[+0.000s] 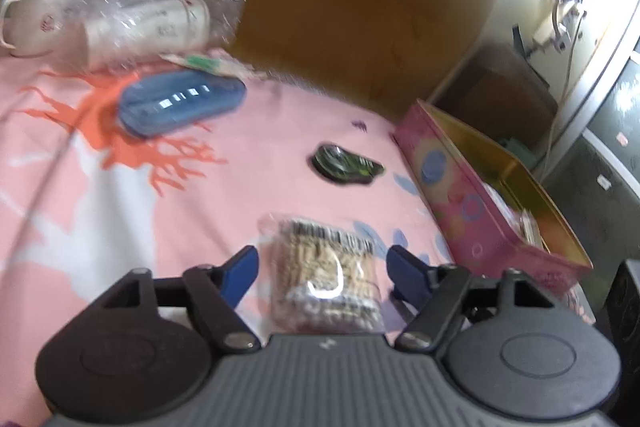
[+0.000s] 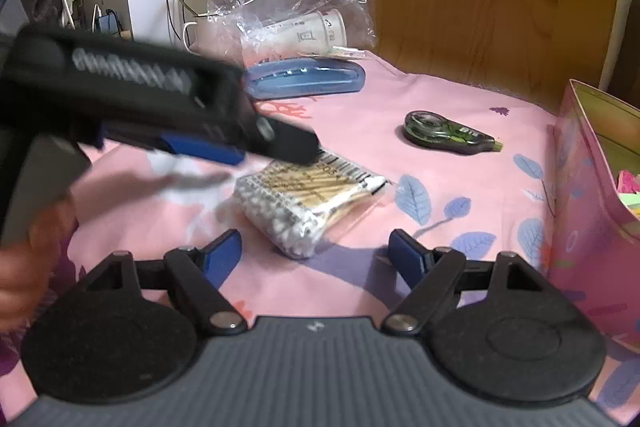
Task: Organize soft objects
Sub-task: 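Grasp the cotton swab pack with the left gripper and lift it, then lower the cotton swab pack into the pink tin, open left gripper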
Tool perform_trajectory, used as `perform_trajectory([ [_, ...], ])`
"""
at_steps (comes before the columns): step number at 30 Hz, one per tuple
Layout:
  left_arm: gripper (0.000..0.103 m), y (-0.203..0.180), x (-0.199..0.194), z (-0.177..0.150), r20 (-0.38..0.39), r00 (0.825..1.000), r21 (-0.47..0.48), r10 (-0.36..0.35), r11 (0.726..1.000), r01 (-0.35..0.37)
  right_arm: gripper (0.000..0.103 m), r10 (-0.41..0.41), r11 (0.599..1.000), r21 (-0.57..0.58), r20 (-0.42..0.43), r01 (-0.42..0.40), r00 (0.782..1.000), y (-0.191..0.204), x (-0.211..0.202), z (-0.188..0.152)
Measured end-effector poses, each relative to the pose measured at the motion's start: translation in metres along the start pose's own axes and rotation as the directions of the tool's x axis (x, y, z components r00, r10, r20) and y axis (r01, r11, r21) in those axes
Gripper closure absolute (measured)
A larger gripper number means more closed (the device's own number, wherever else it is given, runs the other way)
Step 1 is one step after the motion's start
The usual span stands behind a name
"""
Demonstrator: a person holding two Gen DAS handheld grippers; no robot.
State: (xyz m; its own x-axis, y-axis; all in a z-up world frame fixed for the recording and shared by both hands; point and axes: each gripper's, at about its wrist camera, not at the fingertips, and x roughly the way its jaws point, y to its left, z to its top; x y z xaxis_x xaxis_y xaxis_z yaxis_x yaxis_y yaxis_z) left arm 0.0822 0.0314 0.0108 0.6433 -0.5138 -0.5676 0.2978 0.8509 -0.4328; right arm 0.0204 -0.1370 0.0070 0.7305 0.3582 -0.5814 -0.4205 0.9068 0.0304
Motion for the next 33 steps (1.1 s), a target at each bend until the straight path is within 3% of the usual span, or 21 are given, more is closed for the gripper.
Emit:
perform_trajectory([
  [1, 0.046, -0.001, 0.005, -0.001, -0.015, 1.000, 0.000, -0.004, 1.000, 0.004, 0.021, 0.004, 1.000, 0.000, -0.002, -0.004, 1.000, 0.001, 0.003, 0.002],
  [2, 0.048, -0.002, 0.010, -0.003, -0.031, 0.999, -0.002, -0.008, 1.000, 0.008, 0.024, 0.012, 1.000, -0.005, -0.004, -0.012, 1.000, 0.001, 0.006, 0.004],
  [4, 0.056, -0.003, 0.018, -0.007, -0.038, 0.999, -0.005, -0.012, 1.000, 0.011, 0.048, 0.041, 0.999, -0.016, 0.008, -0.041, 0.999, 0.004, 0.010, 0.008],
  [7, 0.057, -0.011, 0.015, -0.009, -0.031, 0.999, 0.010, 0.025, 1.000, -0.024, 0.052, 0.048, 0.999, -0.009, 0.021, -0.048, 0.999, 0.006, 0.007, 0.010],
  [12, 0.057, -0.027, -0.002, -0.007, 0.019, 1.000, 0.014, -0.005, 1.000, 0.005, 0.053, -0.017, 0.998, -0.063, 0.148, 0.027, 0.989, 0.011, -0.022, 0.002],
  [18, 0.057, -0.089, -0.005, 0.019, 0.069, 0.993, 0.137, -0.099, 0.987, 0.089, 0.053, -0.142, 0.988, -0.014, 0.296, 0.153, 0.944, -0.019, -0.068, 0.005],
  [24, 0.056, -0.166, 0.032, 0.042, 0.023, 0.983, 0.278, -0.181, 0.946, 0.167, 0.053, -0.283, 0.959, 0.117, 0.336, 0.259, 0.898, -0.075, -0.099, 0.002],
  [28, 0.056, -0.199, 0.069, 0.051, -0.034, 0.977, 0.295, -0.209, 0.932, 0.209, 0.052, -0.344, 0.937, 0.178, 0.313, 0.301, 0.885, -0.114, -0.102, -0.001],
  [29, 0.054, -0.207, 0.079, 0.053, -0.040, 0.978, 0.301, -0.205, 0.931, 0.207, 0.052, -0.354, 0.932, 0.191, 0.309, 0.307, 0.883, -0.123, -0.099, 0.000],
  [31, 0.025, -0.220, 0.098, 0.057, -0.020, 0.984, 0.323, -0.177, 0.930, 0.174, 0.045, -0.383, 0.920, 0.201, 0.296, 0.335, 0.875, -0.141, -0.085, 0.007],
  [33, 0.027, -0.228, 0.121, 0.063, -0.003, 0.994, 0.337, -0.112, 0.935, 0.107, 0.038, -0.456, 0.888, 0.200, 0.257, 0.415, 0.852, -0.155, -0.068, 0.011],
])
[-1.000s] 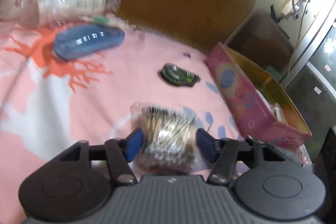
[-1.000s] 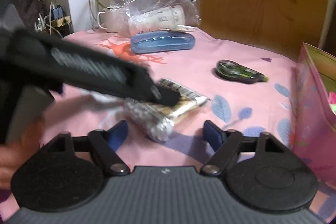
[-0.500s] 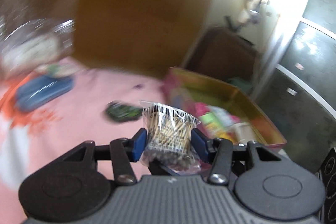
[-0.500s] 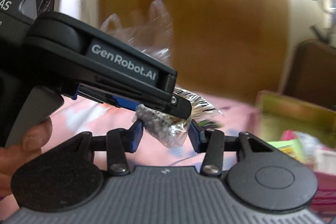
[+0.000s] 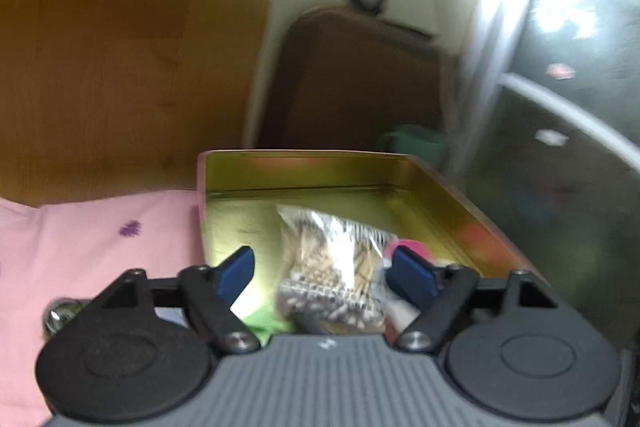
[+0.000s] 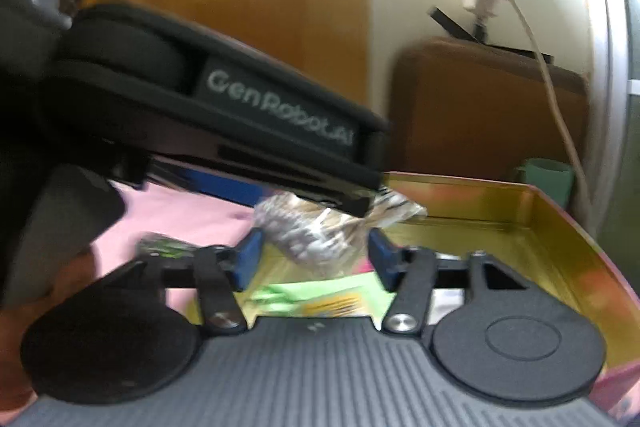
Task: Organize soft objects
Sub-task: 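Lower the cotton swab pack into the pink tin, open left gripper, then move the left tool to the green correction tape roller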
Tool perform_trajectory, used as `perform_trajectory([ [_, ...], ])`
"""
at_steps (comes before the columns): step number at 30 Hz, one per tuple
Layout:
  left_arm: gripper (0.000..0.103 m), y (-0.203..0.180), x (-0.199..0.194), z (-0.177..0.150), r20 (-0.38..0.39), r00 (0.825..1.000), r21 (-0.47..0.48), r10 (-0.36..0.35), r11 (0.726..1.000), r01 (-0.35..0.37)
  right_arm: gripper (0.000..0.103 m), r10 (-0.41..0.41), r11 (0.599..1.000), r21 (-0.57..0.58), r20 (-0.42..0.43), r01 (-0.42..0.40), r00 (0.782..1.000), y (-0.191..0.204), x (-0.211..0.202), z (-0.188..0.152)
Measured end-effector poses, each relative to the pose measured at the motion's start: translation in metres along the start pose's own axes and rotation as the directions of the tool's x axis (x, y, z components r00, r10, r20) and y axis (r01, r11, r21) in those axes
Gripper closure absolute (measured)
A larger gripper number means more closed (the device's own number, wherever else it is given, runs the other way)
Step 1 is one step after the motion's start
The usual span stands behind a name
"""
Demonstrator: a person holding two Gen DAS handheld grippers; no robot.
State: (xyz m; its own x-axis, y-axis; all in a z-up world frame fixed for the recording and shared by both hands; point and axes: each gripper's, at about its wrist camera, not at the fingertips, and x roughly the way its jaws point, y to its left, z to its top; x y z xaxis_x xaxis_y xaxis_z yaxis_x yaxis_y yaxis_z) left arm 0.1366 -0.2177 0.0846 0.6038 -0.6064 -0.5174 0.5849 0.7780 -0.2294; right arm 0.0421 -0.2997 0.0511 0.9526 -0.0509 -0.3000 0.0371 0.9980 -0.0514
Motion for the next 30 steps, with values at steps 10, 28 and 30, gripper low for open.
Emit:
perform_trajectory([
  [10, 0.025, 0.047, -0.038, -0.020, 0.059, 0.994, -0.104, 0.091, 0.991, -0.084, 0.038, 0.016, 0.997, 0.075, 0.034, -0.018, 0.999, -0.025, -0.010, -0.025],
  [28, 0.015, 0.208, -0.137, -0.125, 0.014, 0.804, -0.285, 0.595, 0.773, -0.567, 0.038, 0.373, 0.923, 0.125, -0.060, -0.364, 0.926, 0.088, 0.003, 0.017],
  [30, 0.014, 0.213, -0.147, -0.127, 0.046, 0.808, -0.326, 0.588, 0.773, -0.544, 0.038, 0.335, 0.939, 0.130, -0.133, -0.319, 0.933, 0.110, 0.032, 0.018],
])
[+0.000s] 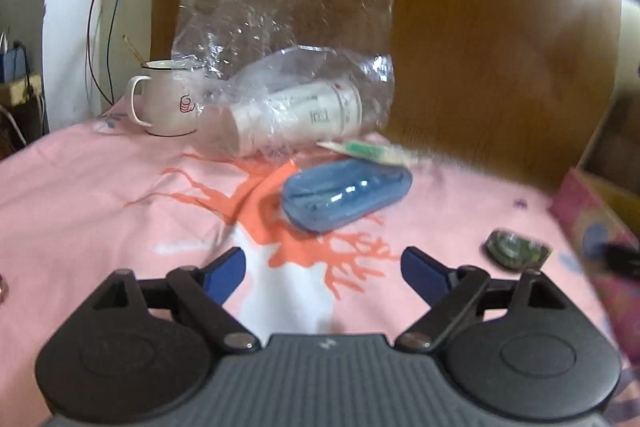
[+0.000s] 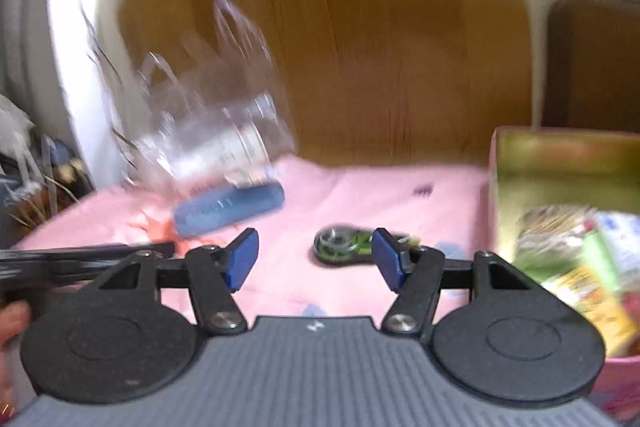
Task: Organize soft objects
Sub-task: 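Move the left tool to the green correction tape roller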
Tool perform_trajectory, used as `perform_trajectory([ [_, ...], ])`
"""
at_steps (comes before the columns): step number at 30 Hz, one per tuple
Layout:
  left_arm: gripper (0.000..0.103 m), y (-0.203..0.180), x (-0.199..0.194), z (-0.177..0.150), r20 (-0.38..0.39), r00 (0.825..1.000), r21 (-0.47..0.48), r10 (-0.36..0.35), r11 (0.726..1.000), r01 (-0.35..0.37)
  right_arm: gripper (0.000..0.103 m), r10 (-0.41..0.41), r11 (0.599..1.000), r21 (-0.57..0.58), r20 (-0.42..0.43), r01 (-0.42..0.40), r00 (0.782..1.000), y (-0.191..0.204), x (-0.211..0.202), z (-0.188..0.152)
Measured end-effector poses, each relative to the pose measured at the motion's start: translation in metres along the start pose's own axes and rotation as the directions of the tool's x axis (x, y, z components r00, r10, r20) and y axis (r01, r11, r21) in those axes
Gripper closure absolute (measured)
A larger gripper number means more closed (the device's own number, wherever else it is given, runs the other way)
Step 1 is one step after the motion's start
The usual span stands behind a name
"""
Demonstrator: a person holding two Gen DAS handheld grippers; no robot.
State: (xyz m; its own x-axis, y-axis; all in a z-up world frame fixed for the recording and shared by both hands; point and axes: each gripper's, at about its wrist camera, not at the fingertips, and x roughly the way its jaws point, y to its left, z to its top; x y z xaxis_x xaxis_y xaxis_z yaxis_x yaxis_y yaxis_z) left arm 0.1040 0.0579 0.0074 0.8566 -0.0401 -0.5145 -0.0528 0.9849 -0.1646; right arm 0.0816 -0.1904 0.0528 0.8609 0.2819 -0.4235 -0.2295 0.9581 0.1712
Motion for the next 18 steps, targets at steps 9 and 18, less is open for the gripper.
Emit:
perform_trajectory([
  [9, 0.012, 0.011, -0.002, 0.001, 0.018, 0.996, -0.069, -0.090, 0.993, 0.091, 0.027, -0.255, 0.964, 0.033, -0.176, 0.265, 0.951, 0.003, 0.119, 0.023],
  [18, 0.012, 0.030, 0.010, 0.001, -0.065, 0.990, -0.183, -0.129, 0.976, 0.115, 0.060, -0.153, 0.975, 0.116, -0.267, 0.189, 0.952, -0.013, 0.121, 0.015],
])
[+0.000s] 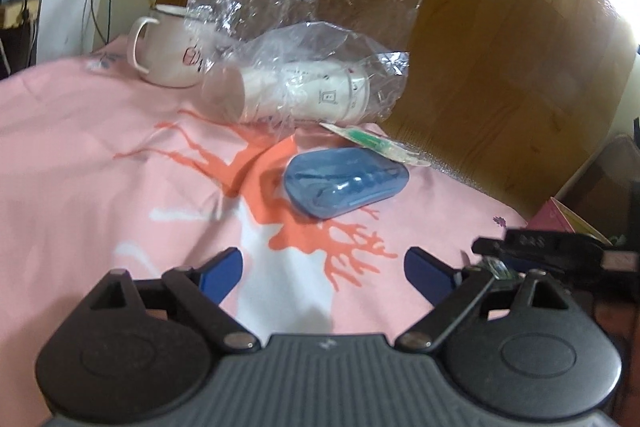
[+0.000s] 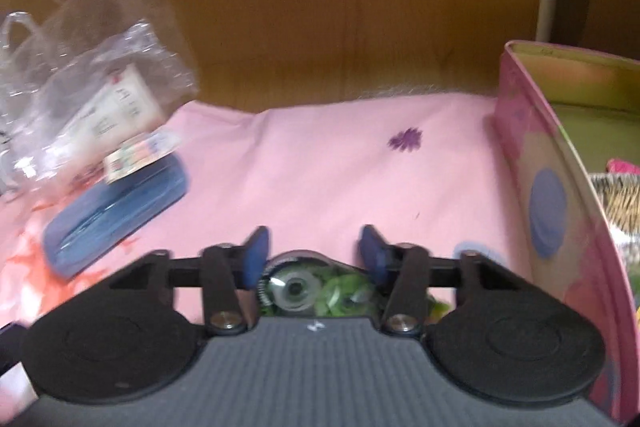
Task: Organize soft objects
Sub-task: 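Move the left tool to the green correction tape roller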
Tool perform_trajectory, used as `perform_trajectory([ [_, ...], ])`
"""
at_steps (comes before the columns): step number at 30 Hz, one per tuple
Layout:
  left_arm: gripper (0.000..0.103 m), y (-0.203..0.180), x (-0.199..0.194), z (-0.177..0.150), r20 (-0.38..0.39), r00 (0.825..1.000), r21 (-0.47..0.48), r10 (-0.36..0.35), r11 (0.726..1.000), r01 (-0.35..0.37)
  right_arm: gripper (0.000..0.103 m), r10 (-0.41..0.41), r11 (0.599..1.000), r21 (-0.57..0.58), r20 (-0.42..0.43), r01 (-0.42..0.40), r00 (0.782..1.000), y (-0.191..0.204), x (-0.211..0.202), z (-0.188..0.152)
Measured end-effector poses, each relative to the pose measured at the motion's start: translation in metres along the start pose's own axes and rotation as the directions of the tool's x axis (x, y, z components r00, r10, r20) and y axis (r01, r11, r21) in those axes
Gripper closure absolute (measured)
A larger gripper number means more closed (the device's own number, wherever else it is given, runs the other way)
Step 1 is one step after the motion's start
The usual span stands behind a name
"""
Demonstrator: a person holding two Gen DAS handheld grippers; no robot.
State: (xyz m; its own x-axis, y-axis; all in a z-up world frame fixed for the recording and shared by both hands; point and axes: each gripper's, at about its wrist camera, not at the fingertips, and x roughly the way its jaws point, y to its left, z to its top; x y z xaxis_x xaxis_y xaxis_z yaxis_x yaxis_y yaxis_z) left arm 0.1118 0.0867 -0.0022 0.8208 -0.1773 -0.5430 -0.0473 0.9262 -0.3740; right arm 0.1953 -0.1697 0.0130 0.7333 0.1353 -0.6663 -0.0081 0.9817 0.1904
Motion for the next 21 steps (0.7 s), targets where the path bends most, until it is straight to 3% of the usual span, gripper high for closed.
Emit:
perform_trajectory([
  [5, 0.012, 0.000, -0.005, -0.002, 0.005, 1.000, 0.000, -0.001, 1.000, 0.001, 0.061, 0.132, 0.981, -0.138, -0.026, -0.134, 0.991, 0.014, -0.039, -0.039],
  [9, 0.011, -0.003, -0.010, -0.002, 0.018, 1.000, 0.017, -0.014, 1.000, 0.014, 0.061, 0.261, 0.938, -0.230, -0.030, -0.261, 0.965, 0.012, -0.086, -0.086],
  [12, 0.011, -0.009, -0.013, -0.003, 0.016, 0.998, 0.053, -0.062, 0.997, 0.061, 0.059, 0.351, 0.914, -0.227, 0.033, -0.335, 0.936, -0.007, -0.132, -0.117],
  [13, 0.013, -0.012, -0.013, -0.004, 0.007, 0.995, 0.070, -0.096, 0.993, 0.096, 0.054, 0.365, 0.917, -0.202, 0.078, -0.344, 0.928, -0.017, -0.150, -0.124],
  [16, 0.017, -0.029, -0.013, -0.010, -0.056, 0.975, 0.139, -0.215, 0.965, 0.221, 0.048, 0.332, 0.936, -0.174, 0.155, -0.305, 0.931, -0.038, -0.187, -0.142],
  [21, 0.029, -0.067, -0.018, -0.027, -0.181, 0.919, 0.231, -0.351, 0.893, 0.387, 0.048, 0.260, 0.946, -0.218, 0.076, -0.239, 0.962, -0.041, -0.186, -0.162],
])
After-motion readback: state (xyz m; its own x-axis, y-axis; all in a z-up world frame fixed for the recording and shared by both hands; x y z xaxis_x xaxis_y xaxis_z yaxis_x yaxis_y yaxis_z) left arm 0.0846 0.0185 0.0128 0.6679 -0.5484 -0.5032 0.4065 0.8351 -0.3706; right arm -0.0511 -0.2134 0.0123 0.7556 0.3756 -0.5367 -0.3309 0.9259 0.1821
